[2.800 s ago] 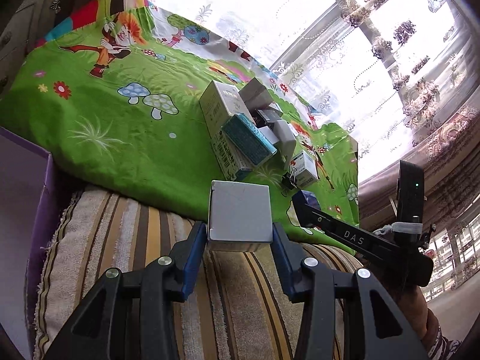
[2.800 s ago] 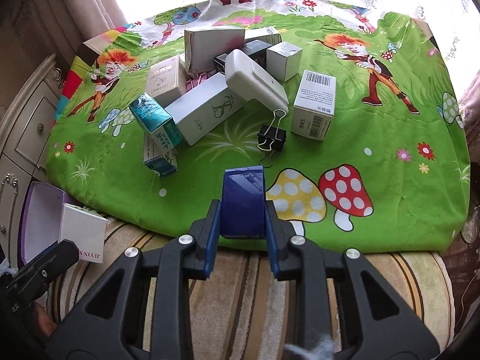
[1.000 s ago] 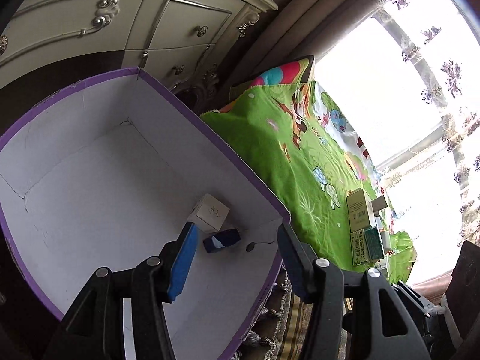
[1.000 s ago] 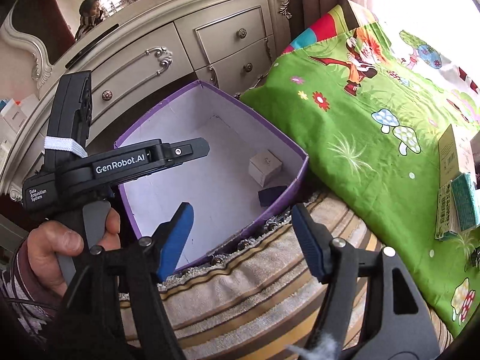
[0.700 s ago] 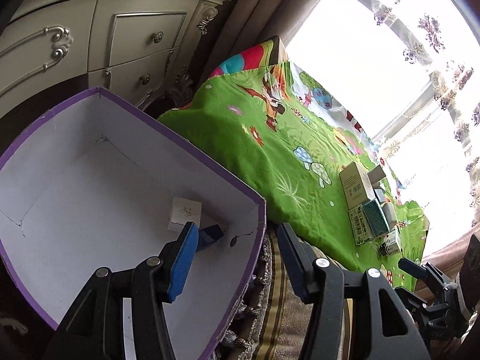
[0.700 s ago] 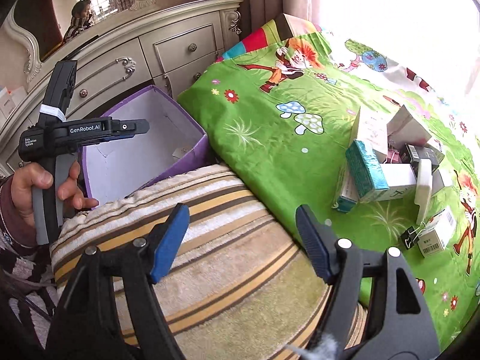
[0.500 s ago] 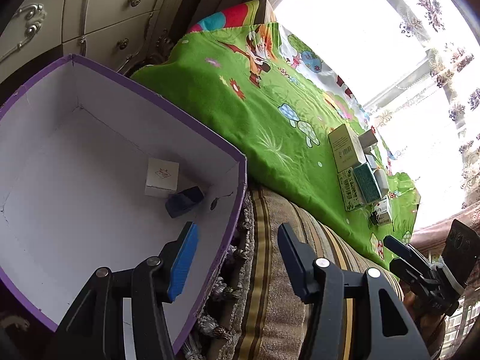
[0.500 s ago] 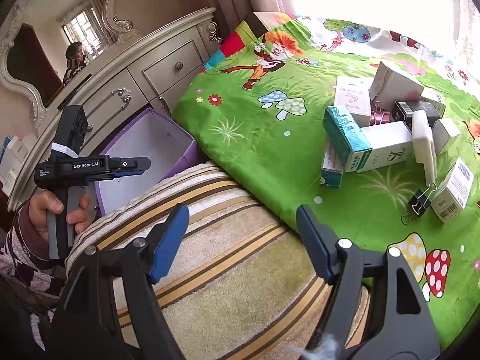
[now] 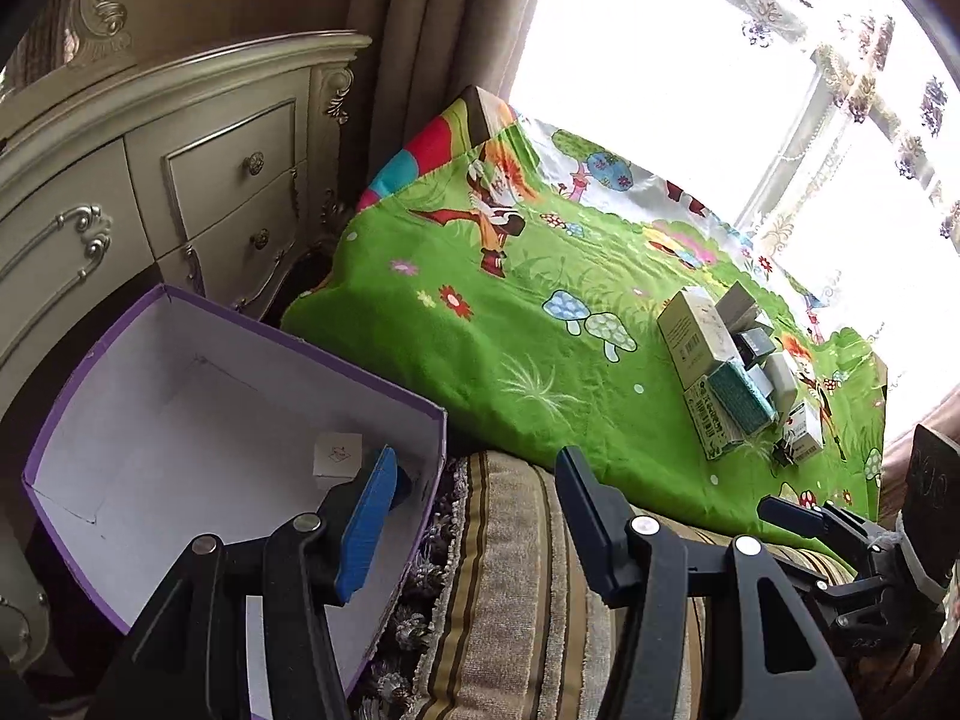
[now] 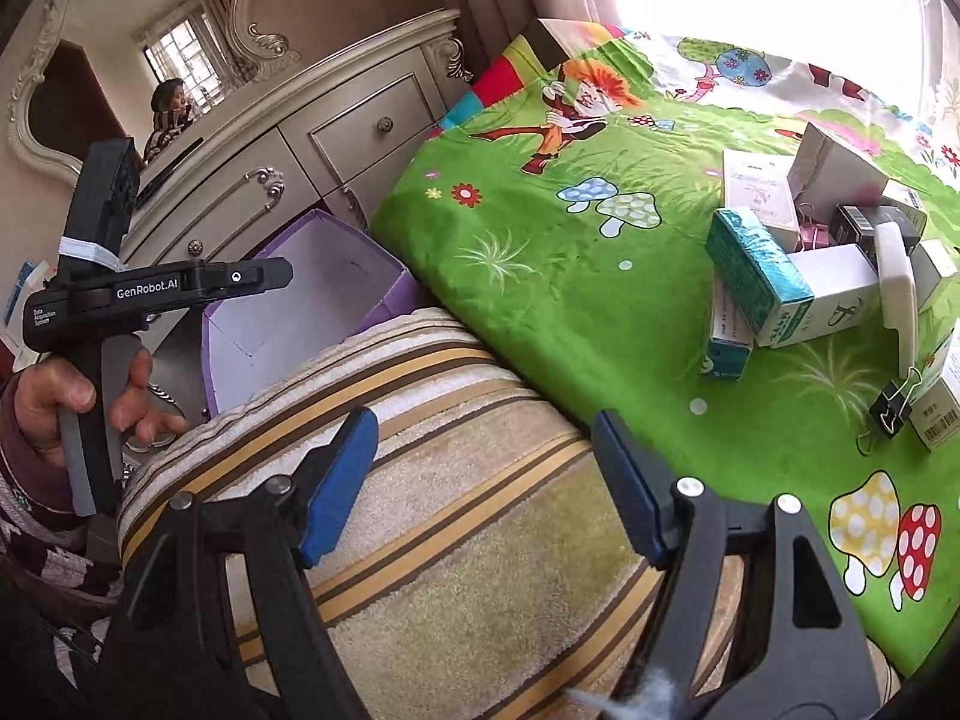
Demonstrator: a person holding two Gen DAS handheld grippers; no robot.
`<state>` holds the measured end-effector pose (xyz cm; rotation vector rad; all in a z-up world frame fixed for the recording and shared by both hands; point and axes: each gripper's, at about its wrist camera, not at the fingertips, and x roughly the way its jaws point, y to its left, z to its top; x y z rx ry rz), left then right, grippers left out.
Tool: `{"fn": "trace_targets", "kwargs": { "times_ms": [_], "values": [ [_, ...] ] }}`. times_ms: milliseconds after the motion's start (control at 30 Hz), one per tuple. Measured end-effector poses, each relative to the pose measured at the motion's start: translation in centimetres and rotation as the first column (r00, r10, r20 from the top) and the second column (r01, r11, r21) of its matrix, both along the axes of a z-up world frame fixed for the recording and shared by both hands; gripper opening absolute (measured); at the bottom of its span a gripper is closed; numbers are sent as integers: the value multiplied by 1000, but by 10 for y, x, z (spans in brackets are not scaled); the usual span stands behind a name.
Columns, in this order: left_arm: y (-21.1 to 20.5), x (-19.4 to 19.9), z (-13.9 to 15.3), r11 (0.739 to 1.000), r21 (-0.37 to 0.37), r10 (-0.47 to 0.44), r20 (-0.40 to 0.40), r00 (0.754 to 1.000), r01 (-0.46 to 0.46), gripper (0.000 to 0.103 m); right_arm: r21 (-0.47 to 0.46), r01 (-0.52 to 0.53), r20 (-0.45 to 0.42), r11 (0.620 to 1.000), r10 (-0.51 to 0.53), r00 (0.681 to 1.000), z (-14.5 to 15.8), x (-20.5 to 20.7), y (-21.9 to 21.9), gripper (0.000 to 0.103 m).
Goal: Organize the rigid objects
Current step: 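Move both open tools back over the pile of boxes on the bed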
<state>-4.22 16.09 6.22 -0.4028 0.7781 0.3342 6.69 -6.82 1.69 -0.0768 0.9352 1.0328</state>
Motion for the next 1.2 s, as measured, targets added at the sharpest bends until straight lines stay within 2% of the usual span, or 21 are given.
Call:
{"fn": "trace_targets", "kwargs": {
  "times_ms": [33,67,133,200,267,333,400,433,500,567,633,700,767,833,900,967,1033,1067,1133,1200],
  "values": [
    [-8,7,9,999,8,-31,51,998,31,59,18,28,-25,999,-27,999,-2,4,-3,77],
    [-15,12,13,998,-4,-62,94,994,62,67,30,47,-49,998,-45,998,-5,6,-4,77],
    [-32,30,14,991,-7,-132,137,982,134,70,24,57,-60,998,-56,997,-11,7,-4,77],
    [-50,51,6,979,31,-201,126,971,199,70,-5,60,-23,998,-60,998,-10,5,-4,77],
    [-61,70,-4,969,13,-246,92,965,246,71,-11,68,15,998,-68,998,-6,3,-8,77],
    [-73,85,-11,951,-33,-305,84,949,308,77,3,88,8,996,-88,996,-6,6,-15,77],
    [-84,95,-12,935,-23,-351,77,933,354,84,16,118,-30,993,-118,993,-10,13,-19,77],
    [-86,98,-11,933,-16,-358,81,930,360,84,24,130,-48,991,-128,991,-12,16,-20,77],
    [-75,100,-14,947,-26,-316,99,944,320,84,22,146,-64,989,-144,987,-13,20,-20,77],
    [-56,97,-24,960,-72,-263,107,959,272,84,41,148,-65,988,-145,987,-4,21,-26,77],
    [-38,91,-36,962,-150,-213,116,970,230,84,122,106,-61,987,-99,993,16,20,-46,77],
    [-30,85,-44,959,-181,-199,111,974,216,84,109,18,26,994,-21,999,34,16,-69,77],
    [-32,82,-47,957,-170,-217,114,969,234,84,65,-10,119,998,2,993,41,17,-96,83],
    [-36,83,-49,952,-159,-247,111,963,263,84,57,-29,113,998,22,993,36,24,-123,89],
    [-42,88,-52,946,-154,-274,86,958,285,84,76,-50,77,996,45,996,27,32,-140,89],
    [-48,94,-54,945,-140,-290,51,956,295,84,85,-51,88,995,44,995,20,36,-147,89],
    [-57,100,-51,945,-82,-315,13,949,315,85,113,-10,87,994,1,996,15,39,-147,89],
    [-63,103,-47,942,-41,-334,-4,943,334,86,150,0,53,989,-8,999,12,40,-148,89],
    [-75,112,-38,926,25,-377,-26,926,378,92,178,9,-9,984,-7,1000,10,45,-146,89],
    [-89,122,-31,901,67,-428,-27,903,429,101,166,17,5,986,-18,1000,13,44,-143,89]
  ]
}}
